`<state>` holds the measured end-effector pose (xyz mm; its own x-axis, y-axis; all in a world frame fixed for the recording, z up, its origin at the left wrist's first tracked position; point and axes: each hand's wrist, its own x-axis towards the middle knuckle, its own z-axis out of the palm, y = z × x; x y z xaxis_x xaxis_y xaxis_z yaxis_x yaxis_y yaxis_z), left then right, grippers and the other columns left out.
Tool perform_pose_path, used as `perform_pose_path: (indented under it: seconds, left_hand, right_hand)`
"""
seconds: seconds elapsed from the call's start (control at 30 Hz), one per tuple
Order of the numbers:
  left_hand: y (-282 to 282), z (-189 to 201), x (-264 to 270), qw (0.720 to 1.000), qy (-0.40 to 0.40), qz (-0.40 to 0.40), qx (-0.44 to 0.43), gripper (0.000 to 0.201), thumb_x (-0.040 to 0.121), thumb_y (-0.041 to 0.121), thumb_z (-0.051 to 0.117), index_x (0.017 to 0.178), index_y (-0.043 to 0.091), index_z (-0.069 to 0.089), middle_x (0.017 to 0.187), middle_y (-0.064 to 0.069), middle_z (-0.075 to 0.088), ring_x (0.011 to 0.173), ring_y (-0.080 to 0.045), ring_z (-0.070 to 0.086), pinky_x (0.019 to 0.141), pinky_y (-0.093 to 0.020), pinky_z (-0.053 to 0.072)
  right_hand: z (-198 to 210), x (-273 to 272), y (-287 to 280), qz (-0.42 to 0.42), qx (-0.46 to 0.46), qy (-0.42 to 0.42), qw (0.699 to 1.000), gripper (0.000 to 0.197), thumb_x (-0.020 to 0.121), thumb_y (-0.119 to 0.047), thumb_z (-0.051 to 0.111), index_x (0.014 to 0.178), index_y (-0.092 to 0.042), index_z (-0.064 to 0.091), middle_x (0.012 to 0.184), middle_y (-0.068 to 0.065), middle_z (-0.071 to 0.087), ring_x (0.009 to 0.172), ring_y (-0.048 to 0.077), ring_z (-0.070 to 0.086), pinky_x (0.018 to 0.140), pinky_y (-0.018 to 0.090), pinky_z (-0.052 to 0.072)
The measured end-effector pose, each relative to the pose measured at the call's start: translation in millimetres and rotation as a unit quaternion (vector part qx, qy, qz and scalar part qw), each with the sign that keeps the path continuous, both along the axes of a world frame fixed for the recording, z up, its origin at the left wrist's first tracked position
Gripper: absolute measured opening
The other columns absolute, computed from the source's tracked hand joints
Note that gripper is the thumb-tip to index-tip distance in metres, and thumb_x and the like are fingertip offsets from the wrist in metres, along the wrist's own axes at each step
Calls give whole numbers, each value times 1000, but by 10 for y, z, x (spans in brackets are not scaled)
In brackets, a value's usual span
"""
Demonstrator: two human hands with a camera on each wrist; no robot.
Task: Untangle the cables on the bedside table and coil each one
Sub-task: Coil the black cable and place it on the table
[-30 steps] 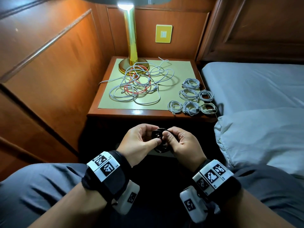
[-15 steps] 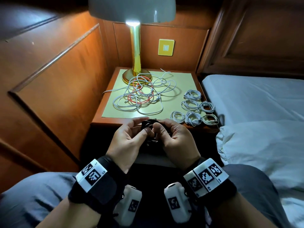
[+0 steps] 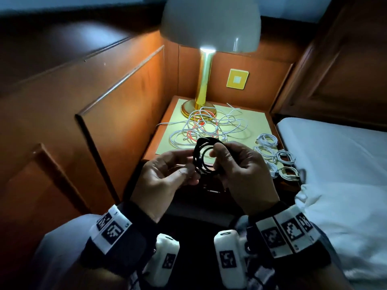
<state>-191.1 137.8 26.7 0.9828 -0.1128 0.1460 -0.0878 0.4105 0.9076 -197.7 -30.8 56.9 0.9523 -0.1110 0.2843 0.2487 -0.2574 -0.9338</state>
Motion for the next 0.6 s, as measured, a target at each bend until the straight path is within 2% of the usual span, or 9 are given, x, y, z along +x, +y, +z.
perform_pose_path:
  seconds: [0.1, 0.17, 0.2, 0.27, 0.33, 0.43, 0.5, 0.57, 0.6]
  left_hand:
    - [66, 16, 26, 1000, 2, 25, 16, 21, 74, 16, 81, 95, 16, 79, 88, -12, 75, 71, -21, 69, 66, -27, 59]
    - [111, 33, 69, 997, 3, 61, 43, 23, 73, 22, 83, 94, 14, 77, 81, -4, 73, 68, -18, 68, 64, -28, 59]
    - [134, 28, 101, 994, 0, 80, 70, 26, 72, 24, 80, 95, 13, 74, 79, -2, 73, 67, -17, 67, 64, -29, 59]
    - [188, -20, 191, 985, 1, 113, 130, 26, 73, 27, 79, 94, 13, 71, 78, -1, 74, 66, -16, 68, 63, -32, 59]
    - [262, -89, 292, 975, 6, 143, 173, 14, 81, 20, 80, 91, 16, 71, 77, -1, 74, 63, -16, 68, 62, -34, 58]
    - [357, -151, 441, 959, 14, 155, 236, 4, 90, 15, 72, 88, 16, 70, 75, -2, 74, 58, -17, 68, 57, -33, 57]
    - [377, -151, 530, 967, 35, 112, 225, 6, 94, 13, 68, 89, 15, 69, 73, -1, 72, 56, -14, 65, 54, -32, 55]
    - [372, -157, 615, 977, 63, 76, 188, 8, 95, 9, 64, 90, 13, 70, 73, 0, 70, 56, -10, 60, 52, -28, 50]
    - [358, -159, 648, 981, 75, 67, 168, 9, 95, 8, 64, 90, 12, 70, 73, -1, 69, 56, -10, 59, 51, -26, 49]
  right_hand:
    - [-57, 120, 137, -1, 27, 8, 1000, 25, 94, -42, 64, 80, -22, 72, 65, -6, 65, 53, 5, 57, 59, 35, 45]
    - [-118, 221, 251, 0, 34, 17, 999, 24, 90, -45, 63, 81, -25, 73, 70, -8, 69, 66, 13, 65, 72, 47, 56]
    - [-153, 274, 312, 5, 34, 23, 999, 24, 90, -44, 63, 82, -24, 74, 74, -8, 72, 71, 17, 68, 78, 50, 57]
    - [-215, 372, 423, 14, 31, 36, 999, 23, 92, -40, 66, 81, -22, 75, 81, -3, 75, 80, 22, 71, 84, 52, 56]
    - [-298, 469, 492, 24, 23, 51, 998, 23, 94, -37, 67, 81, -21, 77, 84, -2, 76, 84, 19, 72, 86, 50, 56]
    - [-395, 599, 527, 69, 12, 80, 994, 29, 90, -48, 66, 85, -22, 78, 85, -1, 77, 85, 20, 73, 88, 53, 55]
    - [-410, 671, 486, 92, 10, 83, 992, 35, 86, -56, 66, 86, -23, 78, 81, -3, 76, 79, 16, 73, 81, 48, 57]
    - [-410, 710, 438, 105, 23, 74, 991, 36, 87, -53, 67, 85, -18, 77, 67, -12, 70, 61, 2, 64, 64, 31, 49]
    - [-416, 721, 418, 107, 32, 70, 991, 35, 88, -49, 64, 84, -16, 75, 60, -15, 65, 54, -1, 59, 60, 22, 42]
